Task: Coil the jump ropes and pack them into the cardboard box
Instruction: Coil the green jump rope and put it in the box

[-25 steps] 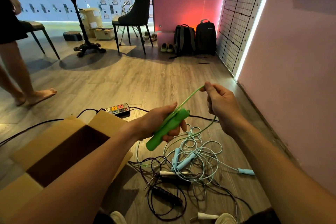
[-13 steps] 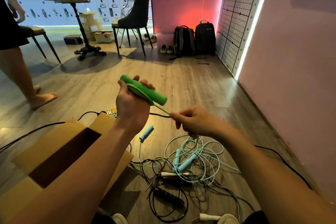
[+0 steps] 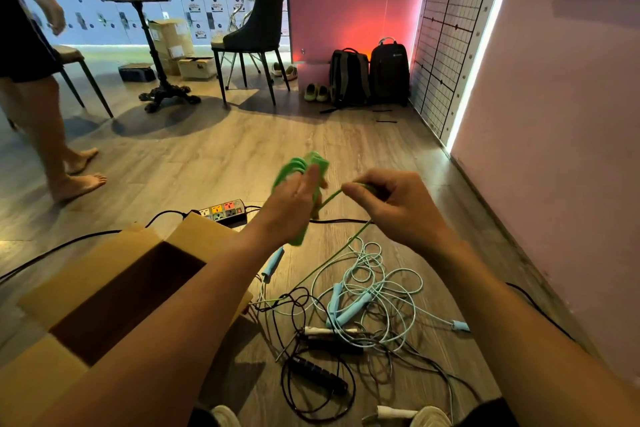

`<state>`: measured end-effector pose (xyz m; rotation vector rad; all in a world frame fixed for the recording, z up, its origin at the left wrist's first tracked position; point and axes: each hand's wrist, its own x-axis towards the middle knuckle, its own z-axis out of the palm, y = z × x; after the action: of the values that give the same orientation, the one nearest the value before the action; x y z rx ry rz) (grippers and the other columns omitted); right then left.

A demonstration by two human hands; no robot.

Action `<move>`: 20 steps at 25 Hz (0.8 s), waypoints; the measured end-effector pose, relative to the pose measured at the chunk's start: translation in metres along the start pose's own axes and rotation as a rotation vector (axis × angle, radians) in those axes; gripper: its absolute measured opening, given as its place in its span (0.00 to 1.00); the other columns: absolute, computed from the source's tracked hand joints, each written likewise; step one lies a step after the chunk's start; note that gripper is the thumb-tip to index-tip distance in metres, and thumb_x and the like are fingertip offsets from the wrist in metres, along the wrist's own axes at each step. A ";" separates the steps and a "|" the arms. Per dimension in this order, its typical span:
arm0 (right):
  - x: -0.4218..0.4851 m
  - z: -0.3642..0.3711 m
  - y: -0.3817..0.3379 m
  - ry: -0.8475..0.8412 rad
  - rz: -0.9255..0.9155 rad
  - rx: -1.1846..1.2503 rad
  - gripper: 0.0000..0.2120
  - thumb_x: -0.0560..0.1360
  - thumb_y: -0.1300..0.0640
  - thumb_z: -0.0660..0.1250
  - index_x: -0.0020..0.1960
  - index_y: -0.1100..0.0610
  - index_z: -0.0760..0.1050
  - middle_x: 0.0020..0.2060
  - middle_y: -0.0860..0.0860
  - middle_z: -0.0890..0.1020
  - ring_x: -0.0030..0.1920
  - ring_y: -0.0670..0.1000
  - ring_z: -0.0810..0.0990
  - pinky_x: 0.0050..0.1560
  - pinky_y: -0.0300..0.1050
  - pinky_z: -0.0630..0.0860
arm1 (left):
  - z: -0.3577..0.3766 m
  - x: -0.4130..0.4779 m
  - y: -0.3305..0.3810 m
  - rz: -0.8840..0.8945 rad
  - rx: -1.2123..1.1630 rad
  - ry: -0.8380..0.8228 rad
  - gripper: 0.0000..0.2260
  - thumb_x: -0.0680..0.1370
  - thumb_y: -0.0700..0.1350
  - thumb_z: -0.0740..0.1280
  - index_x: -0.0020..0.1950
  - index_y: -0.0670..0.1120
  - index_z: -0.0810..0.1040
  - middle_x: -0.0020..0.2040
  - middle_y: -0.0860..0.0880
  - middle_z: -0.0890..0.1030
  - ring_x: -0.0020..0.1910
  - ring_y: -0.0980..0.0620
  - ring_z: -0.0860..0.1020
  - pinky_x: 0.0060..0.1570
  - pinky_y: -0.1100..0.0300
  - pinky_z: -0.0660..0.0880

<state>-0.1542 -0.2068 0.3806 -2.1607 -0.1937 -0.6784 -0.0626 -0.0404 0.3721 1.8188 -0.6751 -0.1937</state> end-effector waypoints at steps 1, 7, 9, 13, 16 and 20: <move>-0.001 -0.002 0.003 0.040 -0.017 -0.021 0.09 0.76 0.52 0.73 0.44 0.58 0.83 0.29 0.47 0.78 0.29 0.44 0.72 0.30 0.44 0.70 | 0.004 -0.003 0.003 -0.084 0.001 -0.127 0.26 0.85 0.57 0.47 0.49 0.41 0.76 0.35 0.46 0.75 0.32 0.50 0.74 0.36 0.56 0.74; -0.004 -0.022 0.008 0.155 -0.006 -0.191 0.29 0.65 0.35 0.74 0.29 0.60 0.71 0.23 0.49 0.69 0.25 0.45 0.64 0.27 0.47 0.65 | 0.006 -0.022 0.029 -0.417 -0.295 -0.616 0.28 0.83 0.61 0.45 0.41 0.42 0.72 0.28 0.48 0.70 0.22 0.54 0.66 0.23 0.63 0.64; -0.002 -0.024 0.008 0.167 0.026 -0.162 0.34 0.66 0.31 0.71 0.28 0.62 0.66 0.23 0.50 0.64 0.26 0.45 0.60 0.27 0.44 0.60 | 0.004 -0.027 0.038 -0.423 -0.514 -0.702 0.27 0.83 0.61 0.47 0.39 0.43 0.71 0.26 0.49 0.67 0.21 0.55 0.63 0.22 0.63 0.61; -0.001 -0.016 0.013 0.049 0.242 -0.012 0.34 0.72 0.31 0.61 0.28 0.62 0.65 0.23 0.51 0.65 0.24 0.46 0.61 0.27 0.35 0.61 | -0.008 -0.027 0.042 -0.247 -1.092 -0.541 0.25 0.83 0.59 0.48 0.37 0.46 0.73 0.27 0.52 0.67 0.20 0.56 0.64 0.27 0.61 0.64; -0.007 -0.008 0.018 -0.289 0.540 -0.109 0.37 0.73 0.28 0.56 0.32 0.64 0.72 0.25 0.55 0.77 0.24 0.46 0.75 0.41 0.41 0.73 | -0.029 -0.020 0.035 -0.005 -1.429 -0.181 0.22 0.84 0.58 0.47 0.45 0.45 0.72 0.34 0.50 0.70 0.30 0.55 0.70 0.39 0.61 0.72; -0.009 -0.004 0.011 -0.546 0.551 -0.139 0.31 0.74 0.32 0.60 0.32 0.59 0.73 0.23 0.50 0.77 0.27 0.49 0.79 0.48 0.45 0.80 | -0.045 -0.005 0.012 0.084 -1.415 0.279 0.21 0.84 0.59 0.48 0.50 0.45 0.70 0.39 0.47 0.73 0.37 0.51 0.73 0.48 0.57 0.73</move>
<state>-0.1598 -0.2156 0.3700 -2.3406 0.1699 0.2226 -0.0512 -0.0032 0.3981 0.4363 -0.2433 -0.2575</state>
